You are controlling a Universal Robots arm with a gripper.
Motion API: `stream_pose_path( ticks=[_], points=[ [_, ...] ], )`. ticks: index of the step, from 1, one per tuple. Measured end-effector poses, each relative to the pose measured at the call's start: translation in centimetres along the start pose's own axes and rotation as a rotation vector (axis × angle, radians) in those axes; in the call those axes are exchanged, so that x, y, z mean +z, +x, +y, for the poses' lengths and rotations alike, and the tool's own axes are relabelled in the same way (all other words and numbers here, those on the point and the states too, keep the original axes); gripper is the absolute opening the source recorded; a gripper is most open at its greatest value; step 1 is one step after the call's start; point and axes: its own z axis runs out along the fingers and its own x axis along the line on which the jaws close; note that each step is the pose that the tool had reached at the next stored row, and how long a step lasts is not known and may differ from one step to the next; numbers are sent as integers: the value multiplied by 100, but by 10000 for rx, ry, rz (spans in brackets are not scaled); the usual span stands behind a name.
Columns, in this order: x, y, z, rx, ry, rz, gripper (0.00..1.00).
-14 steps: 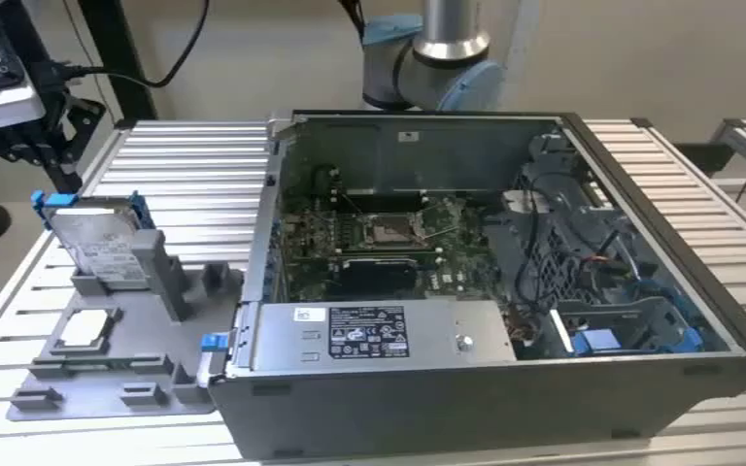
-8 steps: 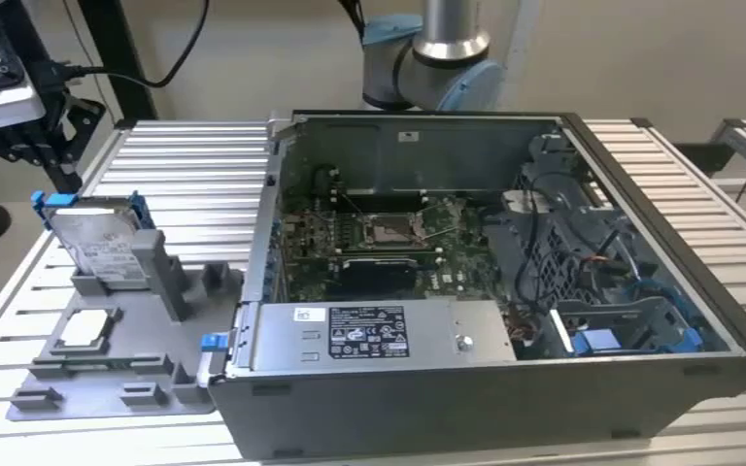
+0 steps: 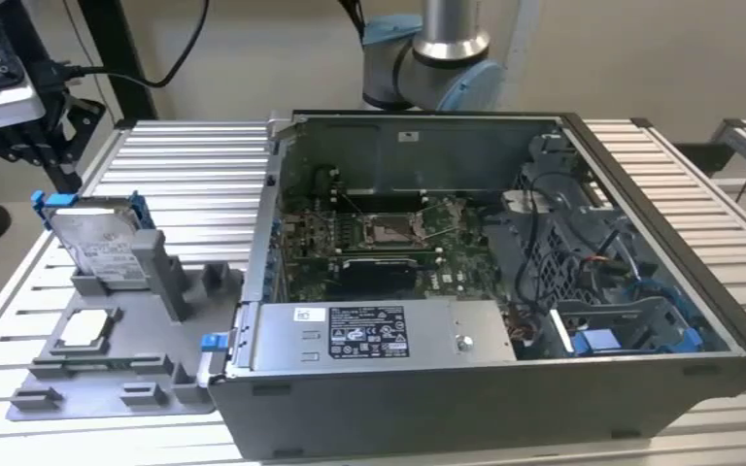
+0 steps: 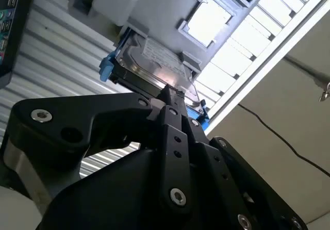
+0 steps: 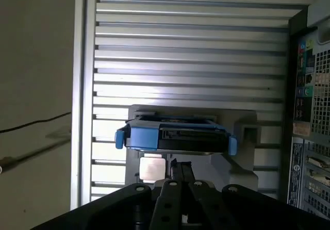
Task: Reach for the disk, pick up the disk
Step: 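Reach for the disk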
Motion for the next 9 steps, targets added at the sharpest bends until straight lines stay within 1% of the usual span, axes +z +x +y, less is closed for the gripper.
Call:
stream_pose_path(
  ticks=[4, 6, 9],
  points=[
    [3, 13, 61, -3, 1, 0, 0],
    [5, 33, 87, -3, 1, 0, 0],
    [7, 74, 99, -2, 1, 1, 0]
  ],
)
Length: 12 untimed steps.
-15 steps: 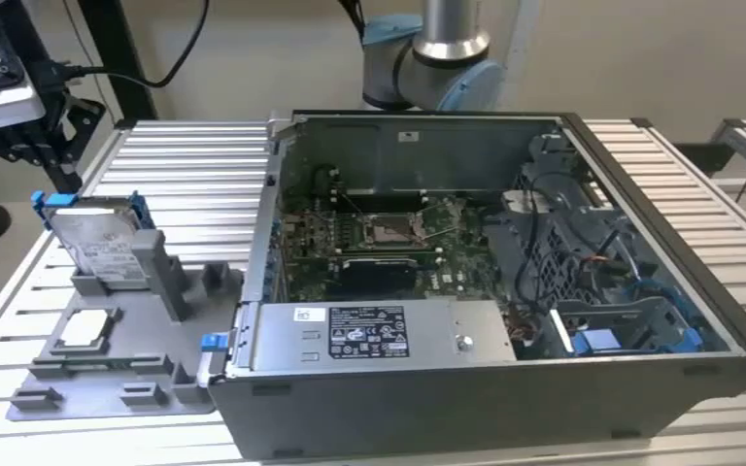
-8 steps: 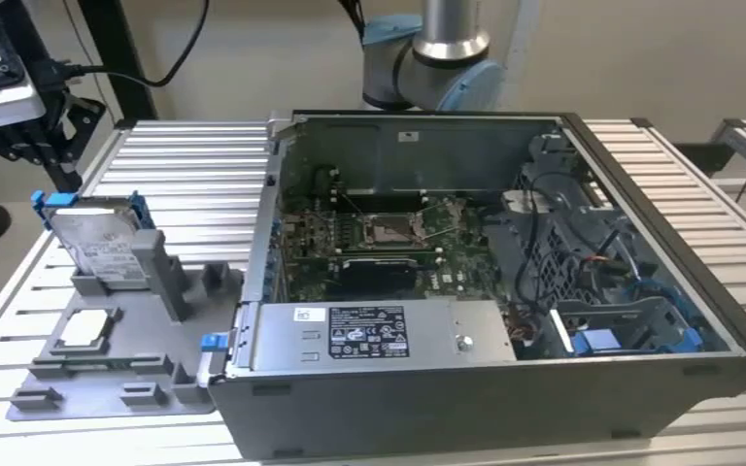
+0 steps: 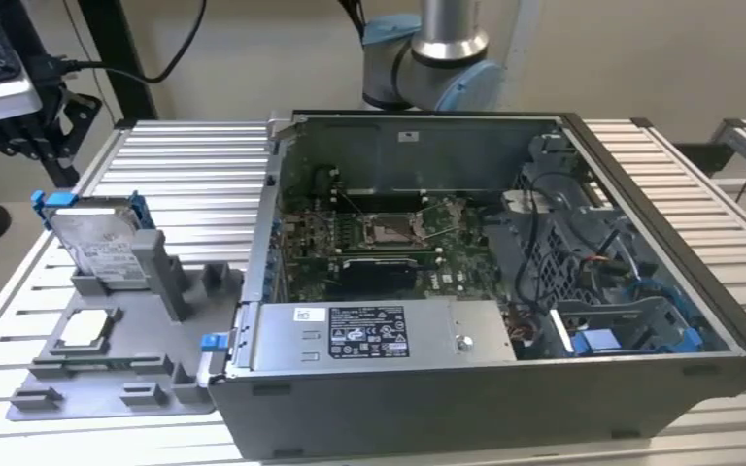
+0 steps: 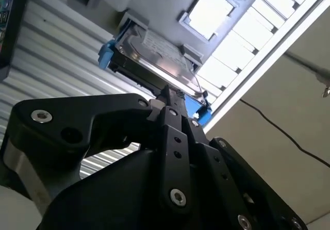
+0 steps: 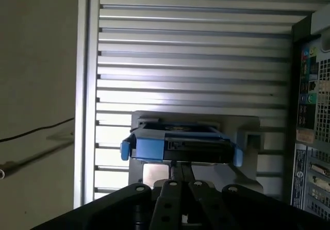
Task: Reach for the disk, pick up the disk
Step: 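Reach for the disk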
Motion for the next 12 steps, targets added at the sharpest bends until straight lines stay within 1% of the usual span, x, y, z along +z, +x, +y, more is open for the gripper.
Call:
stream_pose_path(
  ticks=[7, 12],
  points=[
    [6, 104, 23, -1, 0, -1, 0],
    [13, 161, 75, -1, 0, -2, 0]
  ],
)
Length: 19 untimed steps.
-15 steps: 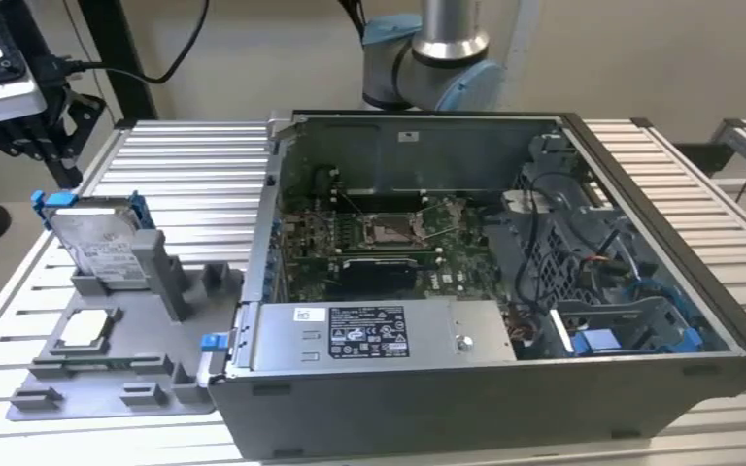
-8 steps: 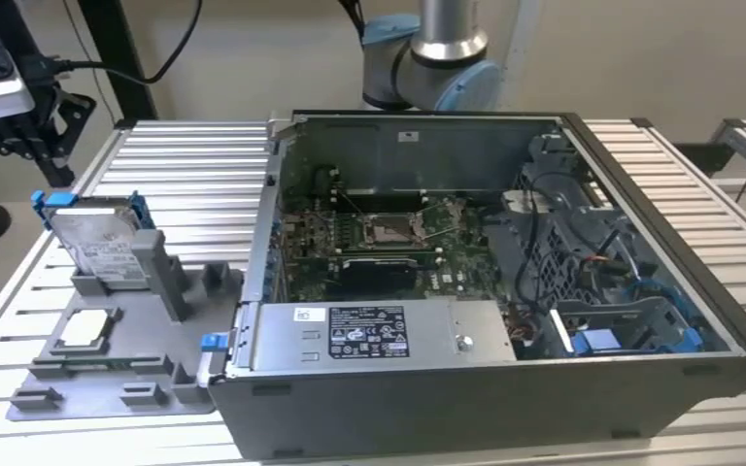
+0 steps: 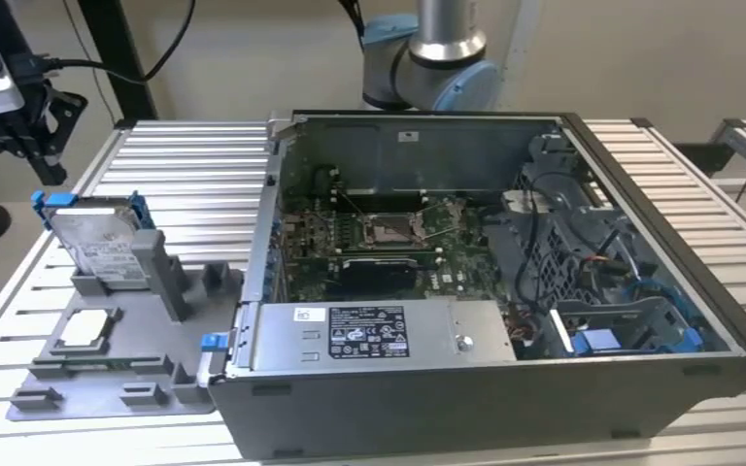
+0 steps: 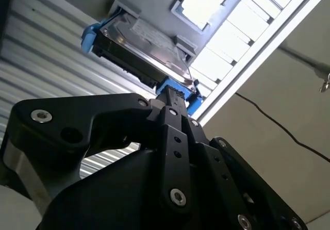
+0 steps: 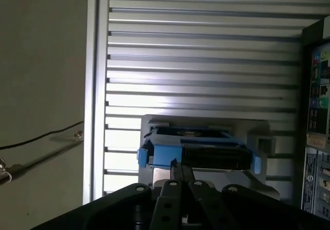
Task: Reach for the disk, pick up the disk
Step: 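Reach for the disk, then pick up the disk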
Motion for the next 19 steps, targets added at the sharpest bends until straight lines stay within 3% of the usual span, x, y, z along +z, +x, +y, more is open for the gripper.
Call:
stream_pose_path(
  ticks=[9, 19],
  points=[
    [4, 41, 32, -75, 0, -4, 0],
    [3, 42, 35, -1727, 32, 60, 0]
  ],
)
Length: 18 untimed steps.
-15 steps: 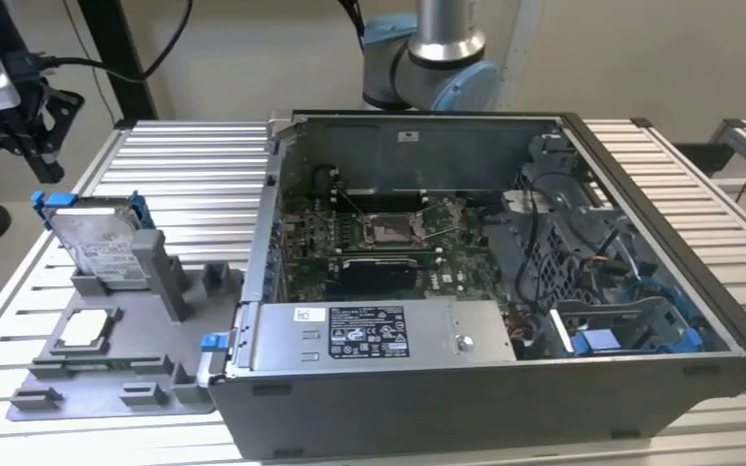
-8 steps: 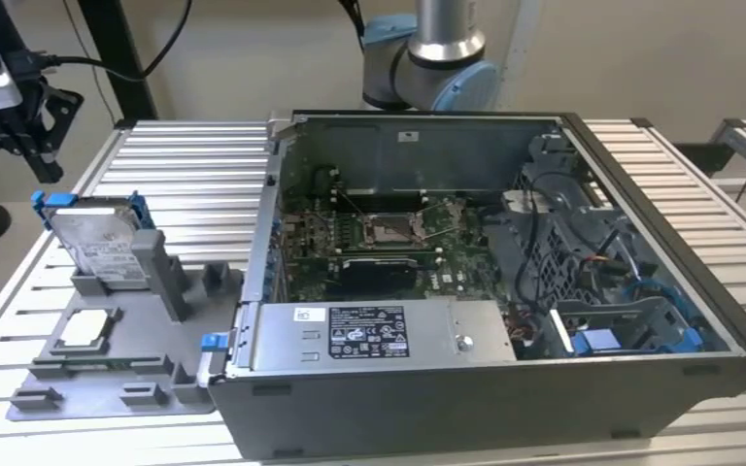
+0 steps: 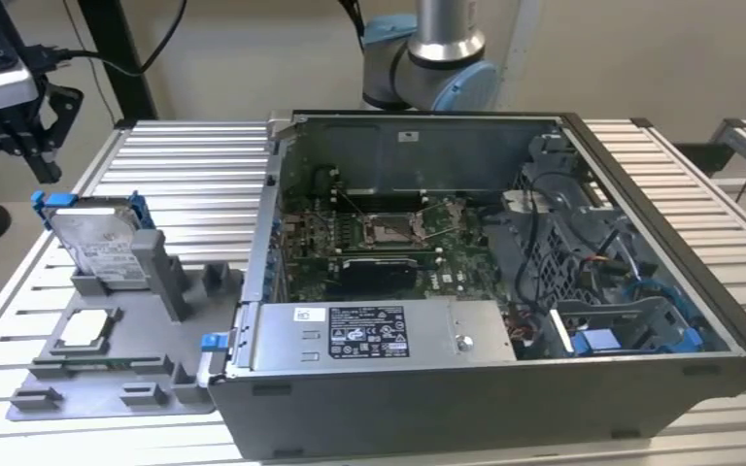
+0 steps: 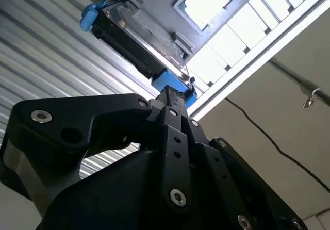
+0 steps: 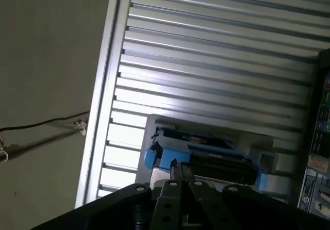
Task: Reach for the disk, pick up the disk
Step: 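Pick up the disk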
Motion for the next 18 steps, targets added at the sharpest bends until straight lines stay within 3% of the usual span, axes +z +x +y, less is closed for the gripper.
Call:
stream_pose_path(
  ticks=[18],
  points=[
    [1, 0, 0, -3279, 58, 75, 0]
  ],
)
